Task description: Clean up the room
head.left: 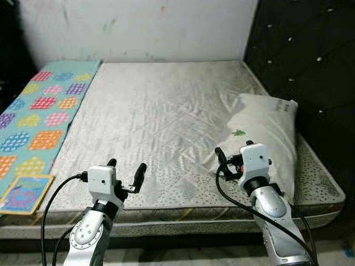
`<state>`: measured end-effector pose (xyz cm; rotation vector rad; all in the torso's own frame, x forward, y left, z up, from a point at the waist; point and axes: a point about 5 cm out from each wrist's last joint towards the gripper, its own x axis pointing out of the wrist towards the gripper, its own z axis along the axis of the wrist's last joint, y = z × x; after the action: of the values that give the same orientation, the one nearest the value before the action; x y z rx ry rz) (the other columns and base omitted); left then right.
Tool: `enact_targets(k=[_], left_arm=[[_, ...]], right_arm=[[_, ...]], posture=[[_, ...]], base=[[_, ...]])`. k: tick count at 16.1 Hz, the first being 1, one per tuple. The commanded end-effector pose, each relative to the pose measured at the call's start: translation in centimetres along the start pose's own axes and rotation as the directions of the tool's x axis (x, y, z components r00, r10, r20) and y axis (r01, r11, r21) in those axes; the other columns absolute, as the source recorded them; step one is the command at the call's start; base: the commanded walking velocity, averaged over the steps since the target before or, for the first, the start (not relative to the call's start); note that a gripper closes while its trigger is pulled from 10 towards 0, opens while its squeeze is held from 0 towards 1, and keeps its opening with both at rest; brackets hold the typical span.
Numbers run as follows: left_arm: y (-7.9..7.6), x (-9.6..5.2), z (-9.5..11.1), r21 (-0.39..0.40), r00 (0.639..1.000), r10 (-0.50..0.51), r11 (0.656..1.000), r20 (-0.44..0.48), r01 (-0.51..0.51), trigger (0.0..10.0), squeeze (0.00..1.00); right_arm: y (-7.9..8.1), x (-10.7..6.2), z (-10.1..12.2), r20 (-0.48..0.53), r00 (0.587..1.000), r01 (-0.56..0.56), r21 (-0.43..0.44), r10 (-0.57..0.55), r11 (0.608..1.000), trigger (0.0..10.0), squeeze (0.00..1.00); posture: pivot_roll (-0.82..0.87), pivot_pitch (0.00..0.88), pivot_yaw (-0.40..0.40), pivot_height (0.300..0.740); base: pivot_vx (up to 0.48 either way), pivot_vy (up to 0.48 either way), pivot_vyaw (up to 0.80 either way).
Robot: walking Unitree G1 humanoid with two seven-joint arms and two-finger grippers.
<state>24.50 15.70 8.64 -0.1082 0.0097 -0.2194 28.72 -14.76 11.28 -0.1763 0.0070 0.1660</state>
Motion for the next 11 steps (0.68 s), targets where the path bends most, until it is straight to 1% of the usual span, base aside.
enact_targets(k=[1,2,4,8,11], left_arm=[[0.22,0.05,-0.09,-0.001,1.0,0.01,1.0,-0.009,-0.01,10.0,0.0],[0.21,0.04,-0.11,-0.003,1.0,0.014,1.0,-0.011,-0.014,10.0,0.0],[0.21,0.11,-0.2,-0.03,0.999,0.032,0.999,-0.022,-0.032,10.0,0.0],[0.08,0.14,-0.27,-0.023,0.999,0.023,0.999,-0.03,-0.023,10.0,0.0],[0.07,0.14,-0.21,-0.021,0.999,0.023,0.999,-0.031,-0.024,10.0,0.0]], right_arm=[[0.11,0.16,-0.04,-0.006,1.0,-0.007,0.009,0.007,1.0,10.0,0.0],[0.1,0.18,-0.01,0.0,1.0,-0.008,0.018,0.008,1.0,10.0,0.0],[0.08,0.13,0.06,0.006,1.0,-0.015,0.001,0.015,1.0,10.0,0.0],[0.12,0.04,0.07,0.009,1.0,-0.022,-0.035,0.022,0.999,10.0,0.0],[0.01,0.04,0.01,0.006,1.0,-0.016,-0.018,0.016,1.0,10.0,0.0]], posture=[[-0.09,0.0,0.025,0.74],[-0.09,0.0,0.025,0.74],[-0.09,0.0,0.025,0.74],[-0.09,0.0,0.026,0.74],[-0.09,0.0,0.025,0.74]], base=[[0.0,0.0,-0.63],[0.0,0.0,-0.59],[0.0,0.0,0.0],[0.0,0.0,0.0],[0.0,0.0,0.0]])
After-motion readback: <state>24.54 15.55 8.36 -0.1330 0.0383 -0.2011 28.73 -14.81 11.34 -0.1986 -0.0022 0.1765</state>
